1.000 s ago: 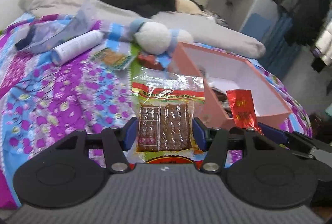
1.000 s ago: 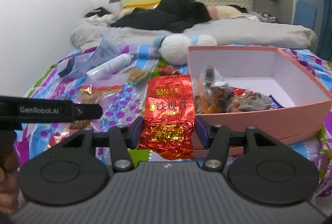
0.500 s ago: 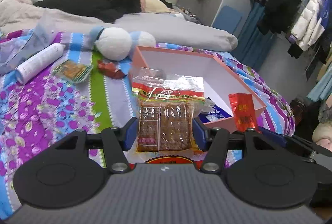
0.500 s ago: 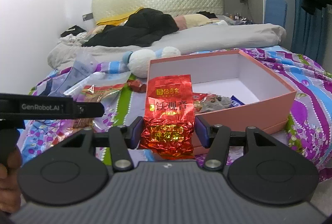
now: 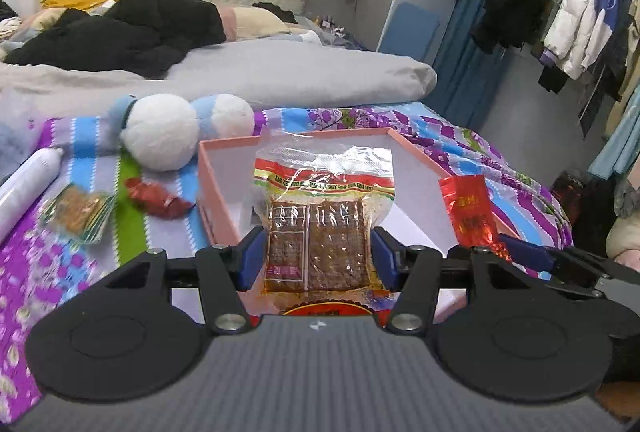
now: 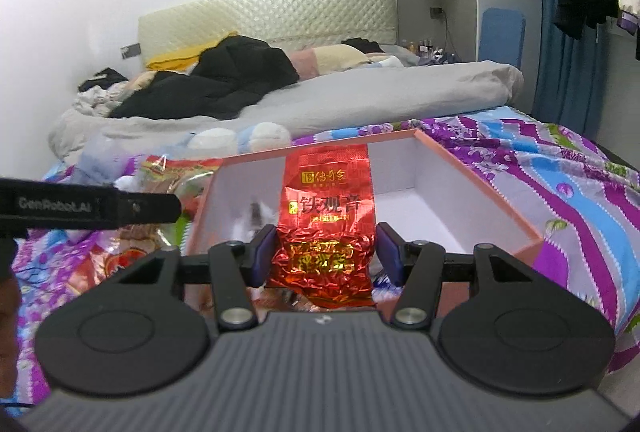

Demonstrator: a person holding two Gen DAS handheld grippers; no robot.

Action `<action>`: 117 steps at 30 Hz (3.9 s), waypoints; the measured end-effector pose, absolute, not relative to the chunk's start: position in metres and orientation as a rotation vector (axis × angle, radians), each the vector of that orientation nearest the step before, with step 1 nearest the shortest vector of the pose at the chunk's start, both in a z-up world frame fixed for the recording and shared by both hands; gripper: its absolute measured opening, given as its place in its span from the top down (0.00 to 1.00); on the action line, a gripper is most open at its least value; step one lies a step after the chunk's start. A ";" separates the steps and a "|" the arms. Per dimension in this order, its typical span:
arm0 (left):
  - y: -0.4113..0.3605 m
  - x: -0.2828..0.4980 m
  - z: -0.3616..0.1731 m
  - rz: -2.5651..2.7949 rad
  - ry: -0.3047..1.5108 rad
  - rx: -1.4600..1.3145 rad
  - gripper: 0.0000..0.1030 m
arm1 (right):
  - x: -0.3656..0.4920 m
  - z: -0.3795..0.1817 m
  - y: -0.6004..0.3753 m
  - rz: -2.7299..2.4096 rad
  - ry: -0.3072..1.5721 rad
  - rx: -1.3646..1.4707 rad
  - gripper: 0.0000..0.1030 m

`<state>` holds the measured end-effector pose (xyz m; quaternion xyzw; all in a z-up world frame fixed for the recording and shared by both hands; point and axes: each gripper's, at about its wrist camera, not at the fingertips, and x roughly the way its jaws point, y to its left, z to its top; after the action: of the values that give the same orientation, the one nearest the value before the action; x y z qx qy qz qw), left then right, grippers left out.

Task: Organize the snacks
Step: 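Carry both held packets over the pink box, then open both grippers to drop the packets into the pink box, then withdraw both grippers from the pink box toward the snack pile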

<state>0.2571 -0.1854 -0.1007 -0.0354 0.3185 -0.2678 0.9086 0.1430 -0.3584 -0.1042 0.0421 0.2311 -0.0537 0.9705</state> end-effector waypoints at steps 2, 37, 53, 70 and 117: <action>-0.197 0.279 -0.103 -0.551 0.679 -0.076 0.40 | 0.159 -0.106 -0.369 -0.103 0.480 0.122 0.45; -0.243 0.364 -0.118 -0.570 0.915 0.000 0.22 | 0.250 -0.154 -0.401 -0.116 0.816 0.134 0.43; -0.175 0.289 -0.069 -0.528 0.695 -0.017 0.22 | 0.187 -0.108 -0.375 -0.080 0.609 0.154 0.18; -0.096 0.196 -0.062 -0.441 0.574 -0.040 0.22 | 0.121 -0.092 -0.306 0.055 0.504 0.083 0.18; 0.001 0.177 -0.134 -0.223 0.674 -0.087 0.03 | 0.091 -0.143 -0.215 0.102 0.466 -0.068 0.18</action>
<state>0.1767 0.0015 -0.1337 -0.0426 0.3300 -0.1091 0.9367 0.0915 -0.2146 -0.1432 -0.0339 0.2307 0.0507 0.9711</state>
